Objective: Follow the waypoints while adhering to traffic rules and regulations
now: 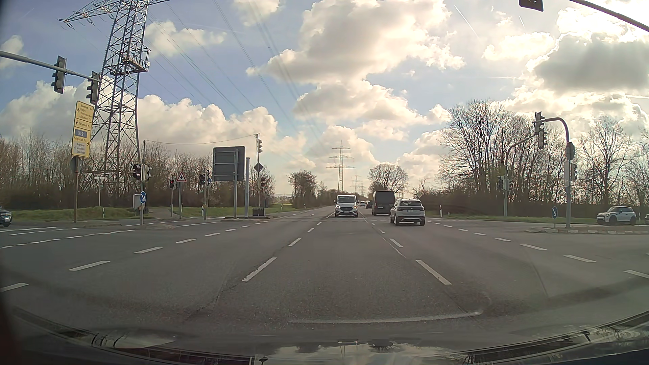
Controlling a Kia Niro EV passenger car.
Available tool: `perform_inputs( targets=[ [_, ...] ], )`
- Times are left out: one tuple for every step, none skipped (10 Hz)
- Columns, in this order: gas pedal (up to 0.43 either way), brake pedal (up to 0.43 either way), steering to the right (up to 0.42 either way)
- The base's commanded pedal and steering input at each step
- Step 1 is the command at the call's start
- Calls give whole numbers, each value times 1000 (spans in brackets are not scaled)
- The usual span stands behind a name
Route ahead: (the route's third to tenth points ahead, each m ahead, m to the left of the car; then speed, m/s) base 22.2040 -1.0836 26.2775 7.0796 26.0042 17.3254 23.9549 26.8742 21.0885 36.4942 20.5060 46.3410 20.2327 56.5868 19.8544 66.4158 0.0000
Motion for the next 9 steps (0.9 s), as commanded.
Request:
perform_inputs(
  targets=[
    [0, 280, -1],
    [0, 280, -1],
    [0, 280, -1],
    [0, 287, -1],
    [0, 280, -1],
    [0, 280, -1],
    [0, 287, -1],
    [0, 280, -1],
    [0, 280, -1]
  ],
)
